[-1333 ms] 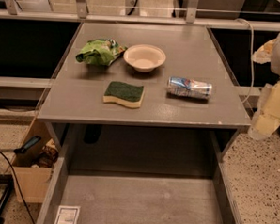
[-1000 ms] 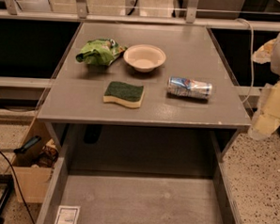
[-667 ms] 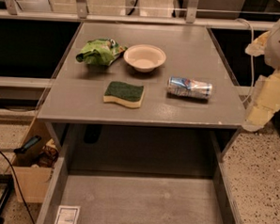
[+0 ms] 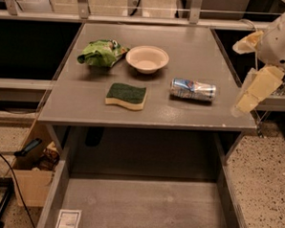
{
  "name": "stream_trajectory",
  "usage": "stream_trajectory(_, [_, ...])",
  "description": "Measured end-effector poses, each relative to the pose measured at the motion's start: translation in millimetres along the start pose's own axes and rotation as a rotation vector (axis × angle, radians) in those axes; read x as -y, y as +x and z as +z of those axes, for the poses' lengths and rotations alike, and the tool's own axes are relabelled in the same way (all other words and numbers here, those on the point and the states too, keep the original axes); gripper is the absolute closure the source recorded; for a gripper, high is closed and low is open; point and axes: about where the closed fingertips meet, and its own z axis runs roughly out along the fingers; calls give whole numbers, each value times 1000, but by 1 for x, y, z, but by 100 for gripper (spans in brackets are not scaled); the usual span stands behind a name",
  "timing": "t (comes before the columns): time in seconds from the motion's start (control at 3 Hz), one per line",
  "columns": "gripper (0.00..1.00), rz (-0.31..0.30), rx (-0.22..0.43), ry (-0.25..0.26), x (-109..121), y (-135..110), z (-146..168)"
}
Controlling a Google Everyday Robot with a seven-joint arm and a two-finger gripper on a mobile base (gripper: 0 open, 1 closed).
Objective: Place redbull can into top drawer
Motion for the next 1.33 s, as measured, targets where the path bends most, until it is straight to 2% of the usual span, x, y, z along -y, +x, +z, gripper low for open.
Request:
stream_trajectory(0.33, [0,9,119,-9,12,2,16])
stream_trajectory(0.67, [0,-10,144,-14,35,6,45])
stream_trajectory(1.0, [0,-51,116,-7,61,1,62])
stream_trajectory(1.33, [0,-97,54,-22,89,-6,93])
